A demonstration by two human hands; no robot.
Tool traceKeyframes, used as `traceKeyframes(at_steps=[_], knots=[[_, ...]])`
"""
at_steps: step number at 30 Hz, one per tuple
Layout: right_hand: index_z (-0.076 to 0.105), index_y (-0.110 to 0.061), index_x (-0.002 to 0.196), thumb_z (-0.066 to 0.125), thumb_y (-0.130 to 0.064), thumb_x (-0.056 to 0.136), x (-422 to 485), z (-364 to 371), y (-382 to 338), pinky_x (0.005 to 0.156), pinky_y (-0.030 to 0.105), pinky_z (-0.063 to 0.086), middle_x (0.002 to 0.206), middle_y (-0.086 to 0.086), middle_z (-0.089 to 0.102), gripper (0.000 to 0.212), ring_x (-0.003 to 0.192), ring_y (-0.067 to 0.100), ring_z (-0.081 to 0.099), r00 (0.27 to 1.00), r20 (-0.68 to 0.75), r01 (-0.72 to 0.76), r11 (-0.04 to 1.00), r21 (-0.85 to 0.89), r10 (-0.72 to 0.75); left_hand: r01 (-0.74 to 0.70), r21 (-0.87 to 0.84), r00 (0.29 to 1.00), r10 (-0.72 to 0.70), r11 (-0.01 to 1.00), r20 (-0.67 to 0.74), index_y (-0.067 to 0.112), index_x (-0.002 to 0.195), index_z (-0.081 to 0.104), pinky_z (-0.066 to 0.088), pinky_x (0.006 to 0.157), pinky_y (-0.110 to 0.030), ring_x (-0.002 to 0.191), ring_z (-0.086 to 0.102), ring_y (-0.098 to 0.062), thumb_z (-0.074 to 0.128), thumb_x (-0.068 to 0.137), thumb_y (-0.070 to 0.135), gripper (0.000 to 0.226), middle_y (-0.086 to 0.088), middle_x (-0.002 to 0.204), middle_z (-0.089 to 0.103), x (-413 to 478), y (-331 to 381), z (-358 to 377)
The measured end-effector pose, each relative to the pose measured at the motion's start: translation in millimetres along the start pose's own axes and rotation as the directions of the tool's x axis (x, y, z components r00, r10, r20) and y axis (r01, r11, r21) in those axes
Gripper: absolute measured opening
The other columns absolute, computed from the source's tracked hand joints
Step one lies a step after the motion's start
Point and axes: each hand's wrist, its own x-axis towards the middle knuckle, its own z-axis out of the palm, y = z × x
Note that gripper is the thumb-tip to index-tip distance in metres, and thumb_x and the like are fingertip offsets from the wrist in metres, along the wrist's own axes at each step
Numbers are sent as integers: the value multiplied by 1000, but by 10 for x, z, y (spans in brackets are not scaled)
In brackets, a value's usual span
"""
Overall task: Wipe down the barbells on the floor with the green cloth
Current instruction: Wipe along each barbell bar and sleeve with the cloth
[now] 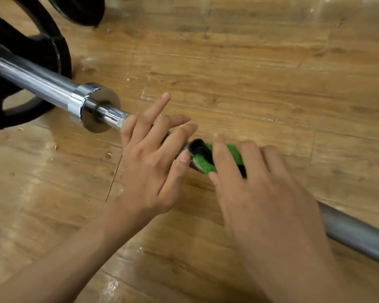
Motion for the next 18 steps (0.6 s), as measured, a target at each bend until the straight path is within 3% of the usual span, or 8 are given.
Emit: traceKeyframes(at_steps=[3,6,10,12,15,18], knots=[[54,-14,149,69,-9,89,-13,-39,248,76,51,48,112,16,62,61,91,40,56,999,-6,47,999,13,-47,-13,-20,999,13,1000,29,7,121,74,30,106,-47,145,48,-28,18,108,39,66,-5,123,71,135,-68,29],[51,-22,152,59,-20,91,-271,-203,513,76,57,46,118,19,58,61,92,42,48,999,-32,-26,998,-53,25,-7,-36,1000,8,999,24,8,121,73,28,108,-43,143,49,-28,27,105,34,56,-4,121,71,245,-104,57],[51,-10,151,69,-3,91,-16,-111,367,71,54,48,112,22,61,64,87,44,54,1000,-23,-22,997,-71,20,2,-34,1000,-2,999,-14,10,122,74,27,108,-41,143,48,-27,30,101,30,53,-3,119,71,318,-88,124],[49,-10,152,73,-5,91,157,-32,246,71,50,48,108,18,63,66,84,41,57,1000,-14,10,997,-79,-11,-14,-38,1000,13,999,-6,9,125,72,27,108,-41,145,47,-28,29,102,30,54,-4,120,71,311,-92,127],[48,-16,153,50,-27,103,47,-154,420,77,48,44,105,11,63,51,83,37,58,1000,15,13,990,-138,-11,-39,-82,999,41,996,23,8,130,69,27,109,-43,145,46,-30,26,104,32,56,-6,121,69,277,-122,81],[47,-16,153,40,-33,105,-303,-329,611,77,50,45,107,12,60,52,87,38,53,996,46,-71,988,-138,78,-29,-79,999,30,996,16,7,129,69,28,109,-45,140,50,-33,19,107,41,64,-6,120,69,222,-125,61]])
